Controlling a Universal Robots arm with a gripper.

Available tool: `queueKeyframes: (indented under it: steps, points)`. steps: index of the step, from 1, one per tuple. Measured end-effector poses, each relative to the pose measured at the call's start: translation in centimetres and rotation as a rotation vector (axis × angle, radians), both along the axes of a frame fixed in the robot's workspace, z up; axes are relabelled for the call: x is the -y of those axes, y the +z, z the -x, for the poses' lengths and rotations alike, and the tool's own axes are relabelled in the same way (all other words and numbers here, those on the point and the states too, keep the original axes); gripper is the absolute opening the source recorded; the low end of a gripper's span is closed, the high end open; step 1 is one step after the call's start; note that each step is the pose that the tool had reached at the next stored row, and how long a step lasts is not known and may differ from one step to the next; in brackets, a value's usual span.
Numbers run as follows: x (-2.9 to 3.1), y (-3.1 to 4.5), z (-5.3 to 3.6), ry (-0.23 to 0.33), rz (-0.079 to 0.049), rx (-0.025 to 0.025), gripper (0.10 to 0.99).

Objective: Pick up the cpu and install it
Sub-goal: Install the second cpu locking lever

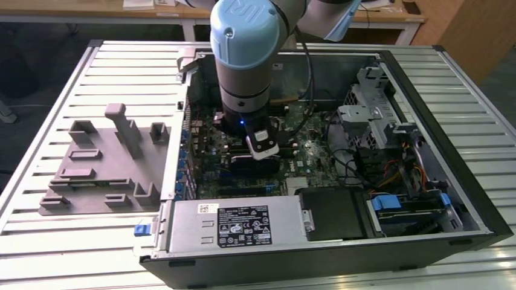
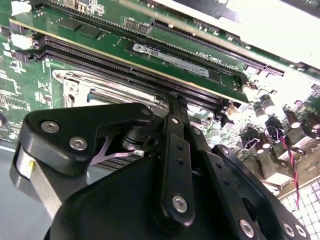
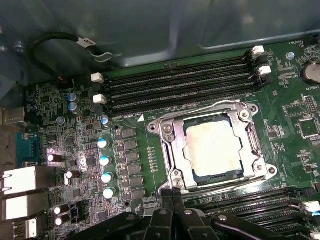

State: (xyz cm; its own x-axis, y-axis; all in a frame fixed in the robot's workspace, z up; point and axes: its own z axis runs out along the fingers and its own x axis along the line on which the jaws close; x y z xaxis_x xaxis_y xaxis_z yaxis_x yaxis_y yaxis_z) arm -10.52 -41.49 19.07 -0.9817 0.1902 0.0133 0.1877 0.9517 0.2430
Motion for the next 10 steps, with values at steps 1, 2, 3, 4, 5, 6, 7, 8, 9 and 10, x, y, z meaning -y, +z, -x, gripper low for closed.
queueKeyframes:
  steps: [1,2,3,4,5,6,7,8,9,10]
  points:
    - [0.0,-0.03,0.0,0.0,0.001,0.0,0.106]
    - [0.0,-0.05,0.0,0.0,0.001,0.0001,0.106]
    - [0.0,-0.06,0.0,0.0,0.002,0.0001,0.106]
    - [0.0,-0.06,0.0,0.0,0.002,0.0001,0.106]
    - [-0.01,-0.07,0.0,0.0,0.002,0.0002,0.106]
    - [-0.01,-0.06,0.0,0.0,0.002,0.0002,0.106]
    - [-0.01,-0.07,0.0,0.0,0.002,0.0002,0.106]
    - [-0.01,-0.07,0.0,0.0,0.002,0.0002,0.106]
    - [0.0,-0.07,0.0,0.0,0.002,0.0003,0.106]
    - [-0.01,-0.07,0.0,0.0,0.002,0.0003,0.106]
